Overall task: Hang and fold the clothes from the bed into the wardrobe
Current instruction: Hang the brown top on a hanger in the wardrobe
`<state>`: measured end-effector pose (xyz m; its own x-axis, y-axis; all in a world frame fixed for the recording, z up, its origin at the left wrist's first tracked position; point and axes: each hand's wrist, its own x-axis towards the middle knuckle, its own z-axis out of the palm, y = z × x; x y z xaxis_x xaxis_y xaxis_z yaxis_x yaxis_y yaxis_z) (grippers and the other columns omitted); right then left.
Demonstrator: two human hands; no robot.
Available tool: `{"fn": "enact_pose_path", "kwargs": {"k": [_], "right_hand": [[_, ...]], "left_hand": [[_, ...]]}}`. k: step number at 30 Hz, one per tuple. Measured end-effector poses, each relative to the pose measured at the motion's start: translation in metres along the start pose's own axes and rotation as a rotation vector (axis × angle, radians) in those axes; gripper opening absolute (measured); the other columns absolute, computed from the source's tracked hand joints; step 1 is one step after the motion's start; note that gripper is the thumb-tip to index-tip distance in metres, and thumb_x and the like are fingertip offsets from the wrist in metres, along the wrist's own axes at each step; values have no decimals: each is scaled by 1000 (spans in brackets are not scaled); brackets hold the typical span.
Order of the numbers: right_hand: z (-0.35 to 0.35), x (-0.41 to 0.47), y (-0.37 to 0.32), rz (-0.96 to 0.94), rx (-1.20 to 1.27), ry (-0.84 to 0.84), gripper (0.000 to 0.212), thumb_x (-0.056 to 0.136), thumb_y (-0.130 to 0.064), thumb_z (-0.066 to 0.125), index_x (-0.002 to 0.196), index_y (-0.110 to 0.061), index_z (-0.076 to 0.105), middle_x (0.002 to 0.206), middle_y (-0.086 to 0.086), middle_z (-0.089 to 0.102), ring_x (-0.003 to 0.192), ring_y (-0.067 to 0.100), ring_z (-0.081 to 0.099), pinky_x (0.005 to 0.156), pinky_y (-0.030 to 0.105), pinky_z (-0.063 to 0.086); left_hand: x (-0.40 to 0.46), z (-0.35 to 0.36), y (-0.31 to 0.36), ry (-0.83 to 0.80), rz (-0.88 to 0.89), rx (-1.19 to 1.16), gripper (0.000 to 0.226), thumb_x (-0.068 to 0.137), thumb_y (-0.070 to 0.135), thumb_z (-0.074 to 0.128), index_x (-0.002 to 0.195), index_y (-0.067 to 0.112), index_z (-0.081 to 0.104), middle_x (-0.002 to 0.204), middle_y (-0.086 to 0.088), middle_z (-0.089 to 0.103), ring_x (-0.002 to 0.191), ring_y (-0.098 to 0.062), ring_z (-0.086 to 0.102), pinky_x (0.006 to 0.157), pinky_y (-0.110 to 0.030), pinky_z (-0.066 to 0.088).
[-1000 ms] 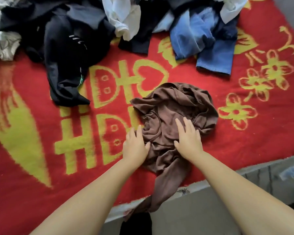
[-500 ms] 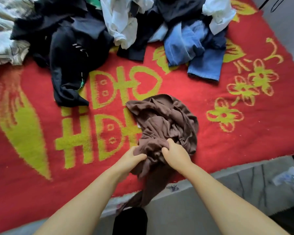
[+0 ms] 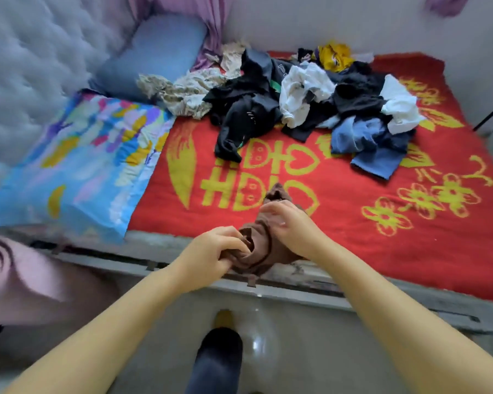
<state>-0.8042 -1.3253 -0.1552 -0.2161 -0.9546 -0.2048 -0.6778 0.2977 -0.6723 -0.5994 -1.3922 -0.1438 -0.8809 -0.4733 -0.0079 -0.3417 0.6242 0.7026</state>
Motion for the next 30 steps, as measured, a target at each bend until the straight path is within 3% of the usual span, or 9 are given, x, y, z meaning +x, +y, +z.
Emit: {"fn": "enact_pose_path", "kwargs": {"k": [3,6,8,14,19,21,25,27,30], "right_hand": [[-2,-38,-76,-262,-95,-254,30,99,-24,49,128,-28,56,133,-5,51,118,8,46,105,28,36],[8,-72,-135,-307,-131,-505,31,101,-39,40,109,-22,65,103,-6,66,89,9,58,85,28,46],[16,-91,-163,-343,-95,-573,31,101,-43,40,95,-22,61,80,-14,58,69,-1,50,70,19,41],[64,-131,-249,-618,-44,-537,19,100,-22,47,83,-19,53,73,-12,48,65,0,41,65,20,34],[134,-182,-349,-660,498,-513,24,100,-19,47,78,-24,52,66,-16,44,63,0,43,61,15,42],[171,-209,-388,-664,644,-518,26,99,-22,48,75,-27,56,65,-14,44,61,0,42,55,13,39],[230,-263,-457,-724,709,-504,25,96,-28,52,73,-31,63,72,-9,54,75,5,50,76,26,42],[247,-289,-482,-829,604,-447,21,90,-41,49,73,-32,58,66,-16,49,68,1,46,69,23,39],[268,-326,-515,-987,483,-402,22,95,-41,47,77,-28,50,63,-17,44,63,-1,41,63,17,37]], "left_hand": [[-67,-30,41,83,46,92,43,64,-15,54,94,8,74,100,-1,62,97,-21,57,86,-32,46],[-130,-62,65,176,37,172,45,63,-14,54,93,13,75,96,2,63,90,-21,58,80,-35,46],[-173,-79,77,238,10,189,47,63,-10,52,93,17,75,94,7,60,90,-14,57,81,-28,45],[-314,-114,99,391,-224,72,52,69,-9,50,103,22,73,95,1,63,92,-5,58,86,-19,43],[-455,-123,116,424,-551,-146,75,84,3,49,128,63,38,127,23,56,112,2,55,99,-14,40],[-507,-121,127,505,-574,-292,63,86,14,48,133,55,36,123,11,62,112,-9,58,103,-26,42],[-584,-128,139,743,-729,-305,35,87,61,52,106,33,61,101,-2,68,91,-9,64,85,-28,46],[-616,-135,138,783,-789,-214,42,90,48,56,94,7,64,82,-10,64,75,-16,58,71,-32,42],[-673,-147,142,653,-877,-158,23,87,31,62,87,10,69,80,-6,70,73,-19,65,66,-33,50]]}}
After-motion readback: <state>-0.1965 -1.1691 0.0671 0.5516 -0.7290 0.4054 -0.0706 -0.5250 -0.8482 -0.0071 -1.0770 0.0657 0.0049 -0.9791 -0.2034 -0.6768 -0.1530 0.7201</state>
